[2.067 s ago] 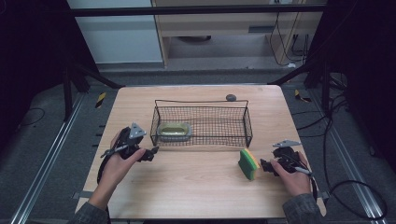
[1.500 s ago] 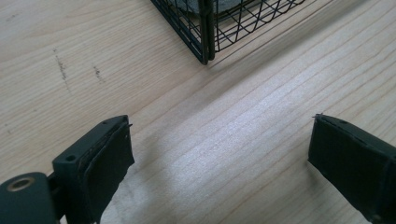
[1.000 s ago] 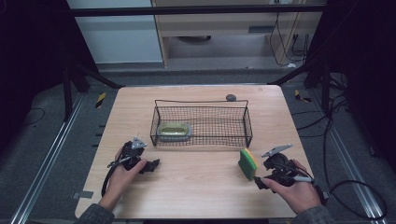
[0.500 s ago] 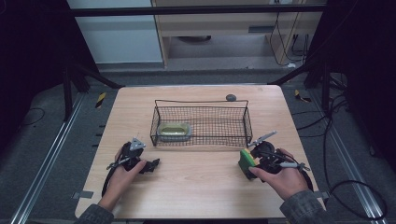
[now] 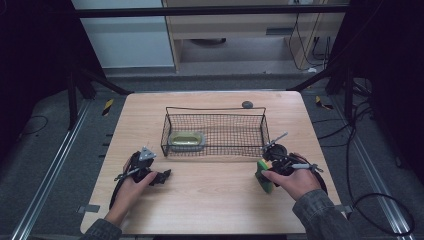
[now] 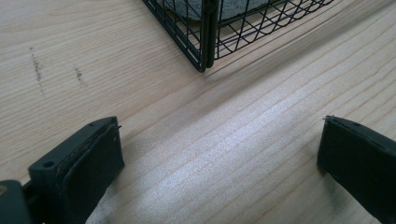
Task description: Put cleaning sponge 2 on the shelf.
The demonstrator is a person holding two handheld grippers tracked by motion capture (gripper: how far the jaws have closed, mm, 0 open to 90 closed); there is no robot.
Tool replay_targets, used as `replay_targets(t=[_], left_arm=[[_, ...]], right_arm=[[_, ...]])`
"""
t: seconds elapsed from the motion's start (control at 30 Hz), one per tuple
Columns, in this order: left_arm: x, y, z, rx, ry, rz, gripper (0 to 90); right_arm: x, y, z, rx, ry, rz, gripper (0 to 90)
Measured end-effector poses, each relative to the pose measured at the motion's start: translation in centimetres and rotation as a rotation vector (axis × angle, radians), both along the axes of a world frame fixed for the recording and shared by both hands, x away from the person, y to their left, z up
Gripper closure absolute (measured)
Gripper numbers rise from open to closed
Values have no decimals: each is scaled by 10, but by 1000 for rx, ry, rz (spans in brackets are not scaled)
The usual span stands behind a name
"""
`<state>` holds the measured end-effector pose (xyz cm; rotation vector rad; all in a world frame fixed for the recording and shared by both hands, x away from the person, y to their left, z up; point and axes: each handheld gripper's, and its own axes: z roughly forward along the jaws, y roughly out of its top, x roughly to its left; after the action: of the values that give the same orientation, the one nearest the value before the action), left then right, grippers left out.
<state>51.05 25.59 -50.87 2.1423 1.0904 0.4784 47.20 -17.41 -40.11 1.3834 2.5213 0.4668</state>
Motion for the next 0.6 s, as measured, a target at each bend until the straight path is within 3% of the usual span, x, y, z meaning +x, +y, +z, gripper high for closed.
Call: replay_targets(t=[0.4, 0.6], left_arm=[[0, 0, 0, 0, 0, 1, 0], [1, 0, 0, 0, 0, 0, 0]], right_arm=[[12, 5, -20, 5, 52, -12, 341], [14, 4, -23, 6, 66, 1, 571]])
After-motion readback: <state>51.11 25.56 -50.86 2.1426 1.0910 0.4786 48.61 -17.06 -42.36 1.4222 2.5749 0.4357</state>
